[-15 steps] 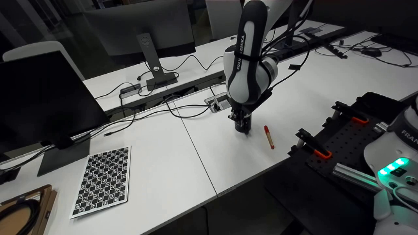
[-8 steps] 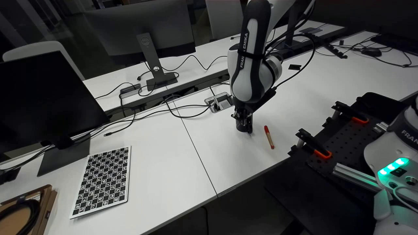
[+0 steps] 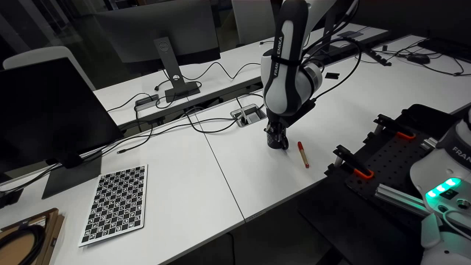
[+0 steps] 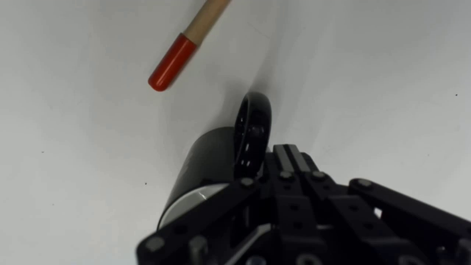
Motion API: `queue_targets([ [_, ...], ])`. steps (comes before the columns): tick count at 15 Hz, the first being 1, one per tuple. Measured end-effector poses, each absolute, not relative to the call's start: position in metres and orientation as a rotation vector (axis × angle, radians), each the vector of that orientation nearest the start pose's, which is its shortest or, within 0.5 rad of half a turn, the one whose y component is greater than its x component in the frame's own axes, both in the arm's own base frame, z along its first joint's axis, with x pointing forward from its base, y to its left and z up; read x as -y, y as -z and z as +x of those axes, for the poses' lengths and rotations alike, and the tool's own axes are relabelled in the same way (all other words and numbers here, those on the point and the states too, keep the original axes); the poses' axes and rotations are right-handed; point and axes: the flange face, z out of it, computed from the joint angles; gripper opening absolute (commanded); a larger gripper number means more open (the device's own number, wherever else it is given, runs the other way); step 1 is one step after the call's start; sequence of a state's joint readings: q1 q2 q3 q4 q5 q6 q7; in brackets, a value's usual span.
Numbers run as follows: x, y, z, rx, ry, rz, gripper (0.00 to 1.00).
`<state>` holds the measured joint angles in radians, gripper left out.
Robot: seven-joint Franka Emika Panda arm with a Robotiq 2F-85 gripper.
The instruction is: Rotate the black cup counterclockwise so that the handle is on the right side
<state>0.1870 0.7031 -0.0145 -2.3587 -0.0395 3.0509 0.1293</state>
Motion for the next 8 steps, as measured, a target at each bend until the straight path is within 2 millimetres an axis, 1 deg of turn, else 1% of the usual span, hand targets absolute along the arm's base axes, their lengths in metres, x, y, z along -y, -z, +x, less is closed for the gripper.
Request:
queue_targets([
  [8,-0.069,-0.034,0.455,0.088,-0.032,-3.16,0.0],
])
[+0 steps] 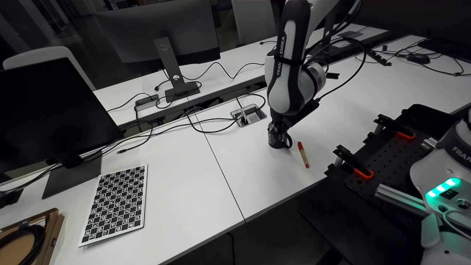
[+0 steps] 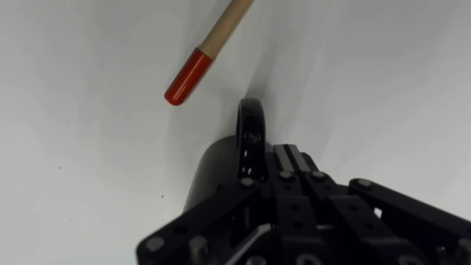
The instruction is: Rotate the black cup counterclockwise so that the handle is on the right side
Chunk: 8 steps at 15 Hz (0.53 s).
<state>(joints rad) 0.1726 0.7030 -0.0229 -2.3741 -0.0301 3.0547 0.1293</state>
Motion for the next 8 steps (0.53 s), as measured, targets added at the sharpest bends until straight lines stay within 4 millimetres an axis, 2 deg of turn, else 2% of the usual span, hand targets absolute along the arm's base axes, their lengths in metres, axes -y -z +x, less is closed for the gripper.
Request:
queue_targets([
  [8,-0.0588,-0.033,0.4532,0.053,-0.037,-3.165,0.0],
])
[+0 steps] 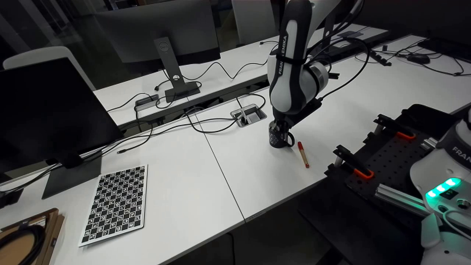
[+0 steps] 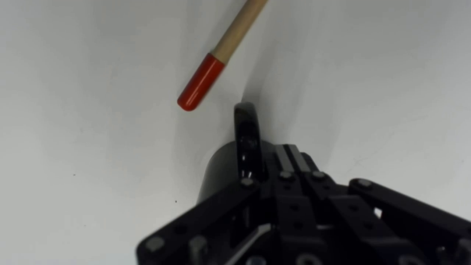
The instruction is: Rotate the black cup counterclockwise so that the handle is on the right side
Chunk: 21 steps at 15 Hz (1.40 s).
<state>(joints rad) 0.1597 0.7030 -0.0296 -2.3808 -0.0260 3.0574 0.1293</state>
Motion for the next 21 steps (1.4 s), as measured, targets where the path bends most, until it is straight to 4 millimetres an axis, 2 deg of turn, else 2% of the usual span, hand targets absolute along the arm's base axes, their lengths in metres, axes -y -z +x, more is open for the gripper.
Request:
queue_targets([
  [11,-0.029,-0.033,0.455,-0.025,-0.035,-3.196,0.0],
  [21,-0.013,-0.035,0.457,-0.068,-0.03,-3.213,0.0],
])
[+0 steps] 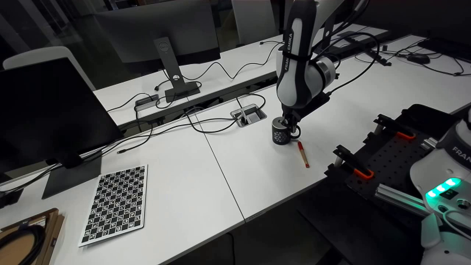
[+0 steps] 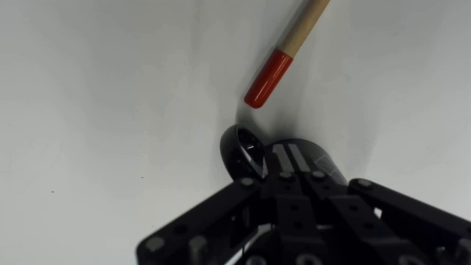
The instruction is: Rotate the black cup counterclockwise so that the handle is on the right side
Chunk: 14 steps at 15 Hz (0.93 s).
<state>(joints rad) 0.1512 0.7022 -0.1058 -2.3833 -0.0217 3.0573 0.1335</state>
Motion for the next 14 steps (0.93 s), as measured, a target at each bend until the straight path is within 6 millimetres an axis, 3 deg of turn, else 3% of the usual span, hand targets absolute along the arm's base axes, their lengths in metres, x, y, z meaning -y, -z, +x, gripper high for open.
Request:
queue_targets([
  [14,0.007,-0.03,0.454,-0.157,-0.07,-3.219,0.0],
])
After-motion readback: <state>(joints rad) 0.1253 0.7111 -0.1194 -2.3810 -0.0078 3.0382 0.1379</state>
